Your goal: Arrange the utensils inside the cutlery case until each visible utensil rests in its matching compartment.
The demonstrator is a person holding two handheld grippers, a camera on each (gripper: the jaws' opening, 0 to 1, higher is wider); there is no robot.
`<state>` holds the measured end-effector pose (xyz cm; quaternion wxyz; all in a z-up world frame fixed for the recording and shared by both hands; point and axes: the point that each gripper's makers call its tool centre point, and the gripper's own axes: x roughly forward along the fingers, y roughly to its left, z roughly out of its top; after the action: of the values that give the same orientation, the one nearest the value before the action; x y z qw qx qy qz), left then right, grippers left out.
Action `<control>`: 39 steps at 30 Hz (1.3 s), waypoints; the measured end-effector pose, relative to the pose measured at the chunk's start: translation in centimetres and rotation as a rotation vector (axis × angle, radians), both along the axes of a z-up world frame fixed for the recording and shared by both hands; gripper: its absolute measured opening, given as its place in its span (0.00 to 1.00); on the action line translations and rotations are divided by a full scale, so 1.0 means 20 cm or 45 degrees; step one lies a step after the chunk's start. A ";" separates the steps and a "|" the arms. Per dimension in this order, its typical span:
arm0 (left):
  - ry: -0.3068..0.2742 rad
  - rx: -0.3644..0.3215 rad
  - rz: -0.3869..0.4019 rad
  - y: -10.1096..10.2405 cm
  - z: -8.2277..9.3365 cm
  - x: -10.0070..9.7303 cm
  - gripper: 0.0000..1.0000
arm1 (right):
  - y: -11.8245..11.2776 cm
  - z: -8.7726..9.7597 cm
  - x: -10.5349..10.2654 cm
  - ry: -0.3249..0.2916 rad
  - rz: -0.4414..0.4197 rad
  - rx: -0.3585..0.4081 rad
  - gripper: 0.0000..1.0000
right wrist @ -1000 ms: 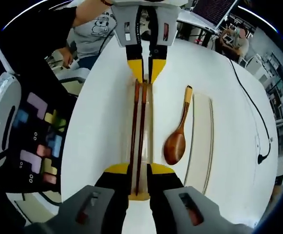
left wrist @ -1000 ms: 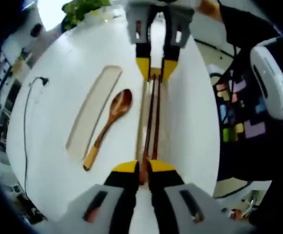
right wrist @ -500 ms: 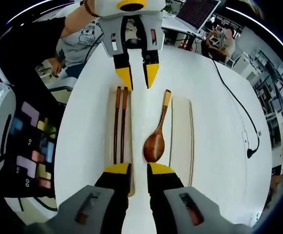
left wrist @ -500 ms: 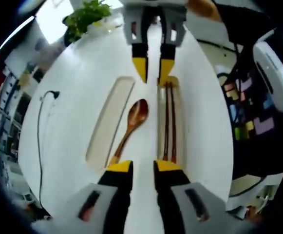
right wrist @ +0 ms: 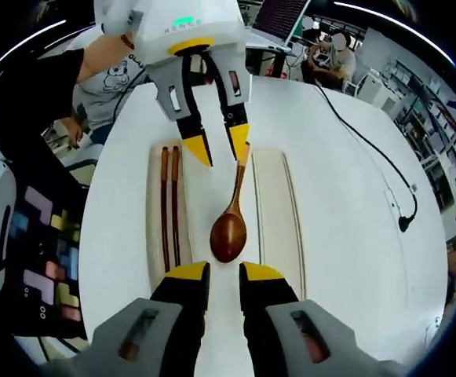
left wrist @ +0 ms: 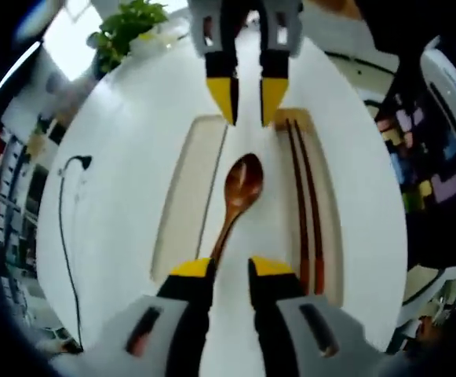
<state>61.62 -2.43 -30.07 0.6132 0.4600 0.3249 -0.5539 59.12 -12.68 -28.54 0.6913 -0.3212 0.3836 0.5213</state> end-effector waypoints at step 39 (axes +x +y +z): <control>0.220 -0.033 0.015 -0.04 -0.17 0.06 0.15 | 0.07 -0.23 -0.01 0.557 -0.442 0.336 0.10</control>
<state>62.90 -3.14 -33.50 0.5920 0.4006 0.3721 -0.5921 58.99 -11.28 -33.20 0.7068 -0.0387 0.5015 0.4974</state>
